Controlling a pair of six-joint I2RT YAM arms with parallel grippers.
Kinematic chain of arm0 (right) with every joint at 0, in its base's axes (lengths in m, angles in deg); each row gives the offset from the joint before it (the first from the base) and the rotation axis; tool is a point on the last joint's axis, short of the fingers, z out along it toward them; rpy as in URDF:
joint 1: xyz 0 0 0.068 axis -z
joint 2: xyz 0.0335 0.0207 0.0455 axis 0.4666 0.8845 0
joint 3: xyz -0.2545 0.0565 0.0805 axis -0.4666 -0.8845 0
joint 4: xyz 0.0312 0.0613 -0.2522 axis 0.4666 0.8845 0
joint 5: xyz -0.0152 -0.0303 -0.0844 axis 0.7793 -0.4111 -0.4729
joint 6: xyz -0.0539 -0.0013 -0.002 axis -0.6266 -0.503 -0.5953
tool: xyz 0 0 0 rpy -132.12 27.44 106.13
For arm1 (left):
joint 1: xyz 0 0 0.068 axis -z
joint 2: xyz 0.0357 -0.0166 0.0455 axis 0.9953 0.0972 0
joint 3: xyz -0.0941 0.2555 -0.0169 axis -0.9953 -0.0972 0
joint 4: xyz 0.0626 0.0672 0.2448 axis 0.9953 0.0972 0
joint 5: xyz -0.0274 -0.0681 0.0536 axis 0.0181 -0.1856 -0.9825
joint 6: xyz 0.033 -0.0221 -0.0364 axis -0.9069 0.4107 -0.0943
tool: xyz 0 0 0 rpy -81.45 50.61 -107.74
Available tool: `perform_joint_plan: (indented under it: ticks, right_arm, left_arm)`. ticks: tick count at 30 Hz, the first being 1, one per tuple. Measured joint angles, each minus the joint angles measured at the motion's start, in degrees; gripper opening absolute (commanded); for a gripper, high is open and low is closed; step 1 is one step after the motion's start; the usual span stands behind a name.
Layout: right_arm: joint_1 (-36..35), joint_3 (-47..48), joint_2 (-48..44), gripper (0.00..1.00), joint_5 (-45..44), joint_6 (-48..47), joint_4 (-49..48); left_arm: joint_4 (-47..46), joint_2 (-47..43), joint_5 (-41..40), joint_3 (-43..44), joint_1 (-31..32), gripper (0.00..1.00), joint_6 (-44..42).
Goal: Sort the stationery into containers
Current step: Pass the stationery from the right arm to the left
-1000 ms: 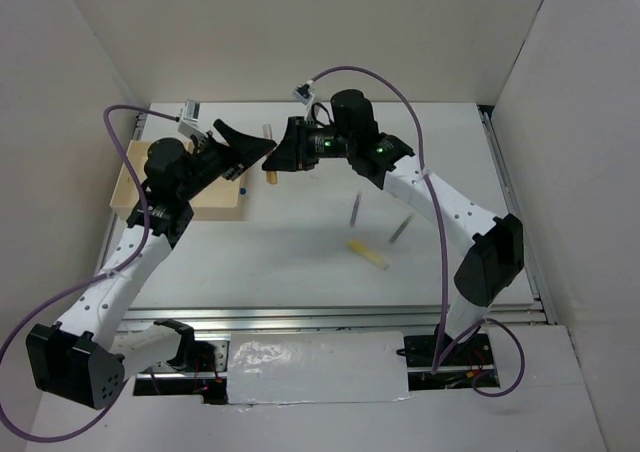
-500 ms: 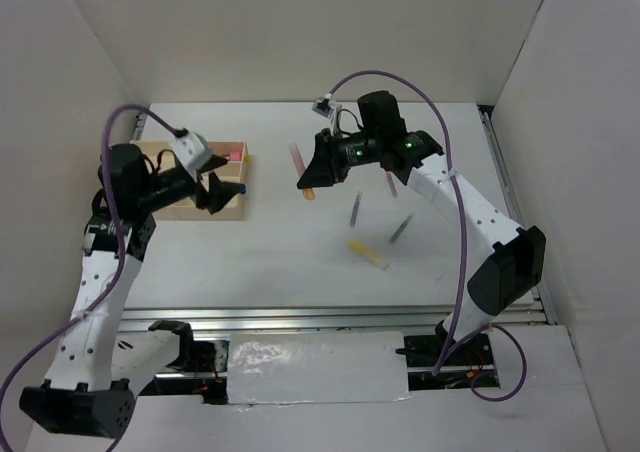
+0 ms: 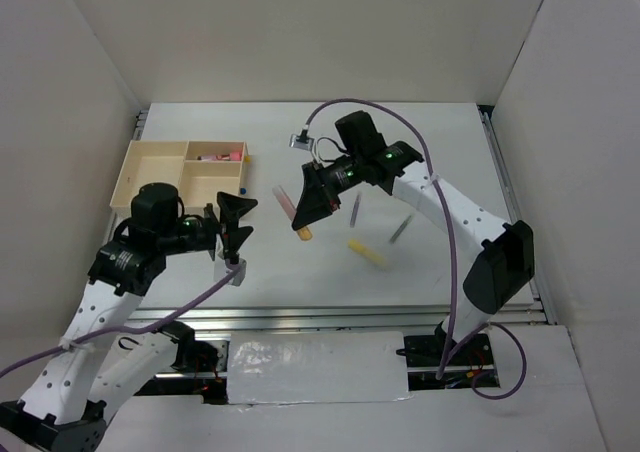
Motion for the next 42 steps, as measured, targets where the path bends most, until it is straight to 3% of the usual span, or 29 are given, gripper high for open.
perform_joint_plan:
  ticks: [6,14,21,27,34,41,42]
  right_arm:
    - [-1.97,-0.7,3.65,0.0,4.48,0.63,2.01]
    - [-1.97,3.02,12.66,0.0,7.85,-3.93,12.87]
    - [-2.16,4.13,13.53,0.0,8.81,-4.94,15.56]
    - [-3.08,5.14,13.55,0.0,9.11,-4.98,16.65]
    - [-4.61,5.38,13.6,0.0,9.62,-4.94,17.73]
    - [-4.7,5.88,13.64,0.37,9.46,-4.28,18.75]
    - [-4.7,6.14,13.64,0.38,9.35,-4.26,18.91]
  left_arm:
    - [0.07,2.82,-3.74,-0.02,4.72,0.77,-8.72]
    - [-2.16,2.01,-6.45,-2.29,9.09,0.77,-10.82]
    - [-2.84,3.43,-7.93,-2.69,10.97,0.73,-11.82]
    - [-3.45,7.21,-10.47,-1.29,14.56,0.65,-11.61]
    - [-4.13,7.15,-13.46,-1.29,17.7,0.47,-11.76]
    - [-3.98,6.05,-16.26,-1.33,19.26,0.31,-12.04]
    - [-3.87,5.75,-16.52,-1.4,19.32,0.27,-12.0]
